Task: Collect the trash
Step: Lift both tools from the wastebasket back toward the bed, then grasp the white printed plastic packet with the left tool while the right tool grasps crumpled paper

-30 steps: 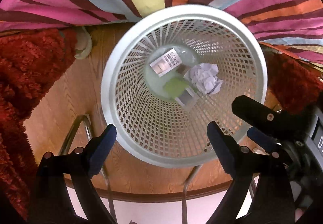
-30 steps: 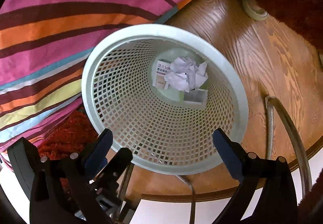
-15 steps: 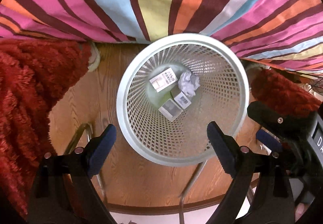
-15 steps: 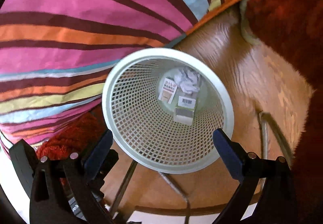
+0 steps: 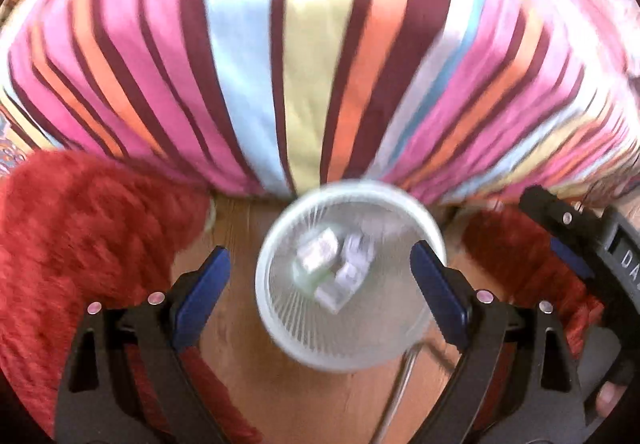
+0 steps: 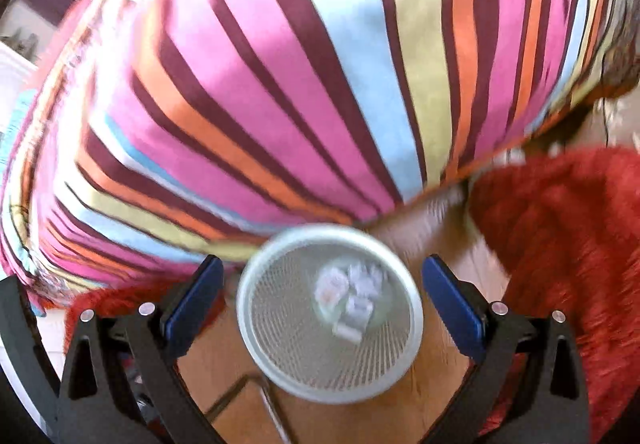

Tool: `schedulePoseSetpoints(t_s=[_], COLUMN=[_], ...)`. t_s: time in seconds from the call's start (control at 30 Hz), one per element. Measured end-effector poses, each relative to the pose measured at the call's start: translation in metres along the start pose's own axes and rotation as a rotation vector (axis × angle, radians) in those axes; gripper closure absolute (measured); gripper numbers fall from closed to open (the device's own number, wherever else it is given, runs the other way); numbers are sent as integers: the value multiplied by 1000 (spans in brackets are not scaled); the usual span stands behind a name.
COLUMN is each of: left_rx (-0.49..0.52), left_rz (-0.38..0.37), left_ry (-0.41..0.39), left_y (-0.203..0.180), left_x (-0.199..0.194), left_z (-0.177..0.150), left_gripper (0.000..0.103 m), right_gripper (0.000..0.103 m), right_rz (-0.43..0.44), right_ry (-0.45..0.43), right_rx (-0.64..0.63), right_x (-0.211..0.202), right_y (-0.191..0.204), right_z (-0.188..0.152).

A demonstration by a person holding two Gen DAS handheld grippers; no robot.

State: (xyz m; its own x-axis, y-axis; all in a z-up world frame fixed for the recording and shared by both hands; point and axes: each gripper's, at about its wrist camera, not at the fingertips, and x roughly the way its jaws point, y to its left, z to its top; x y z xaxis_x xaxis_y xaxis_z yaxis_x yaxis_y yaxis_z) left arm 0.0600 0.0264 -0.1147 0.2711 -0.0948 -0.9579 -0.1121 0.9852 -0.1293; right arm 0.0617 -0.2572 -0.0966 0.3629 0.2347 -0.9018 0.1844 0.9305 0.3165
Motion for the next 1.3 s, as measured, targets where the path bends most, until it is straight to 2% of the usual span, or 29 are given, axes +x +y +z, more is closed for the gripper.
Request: schedulePoseSetpoints(t_s=[0.07,0.2,0.37,0.47,0.63,1.03,1.3], left_rx=[-9,-34,-49,-22,-9,-65,-48], left_rz=[-13,-16,-38,-14,4,2,9], left_ry=[-98,-226,-307,-354,-413,-444,-453], left_y=[3,8,7,3,3,0,-18], left_x=[-18,-40,-54,-60,-67,-73,-70], left_z=[8,22,39,49,66,141,181], left_gripper=[14,14,14,14,14,14,14], right_gripper=[8,8,8,8,8,8,8], right_rz=[4,15,10,-9,-39,-22,-43], right_ry=[-82,-246,-369,-409,-420,-453,-458], right_rx=[-18,-34,-62,-112,-172,-187,-210], right_x=[-13,-43,-59,-59,-56,-62,-54], right_y=[2,2,8,15,25,51,62], right_z=[5,20,36,45,57,100,132])
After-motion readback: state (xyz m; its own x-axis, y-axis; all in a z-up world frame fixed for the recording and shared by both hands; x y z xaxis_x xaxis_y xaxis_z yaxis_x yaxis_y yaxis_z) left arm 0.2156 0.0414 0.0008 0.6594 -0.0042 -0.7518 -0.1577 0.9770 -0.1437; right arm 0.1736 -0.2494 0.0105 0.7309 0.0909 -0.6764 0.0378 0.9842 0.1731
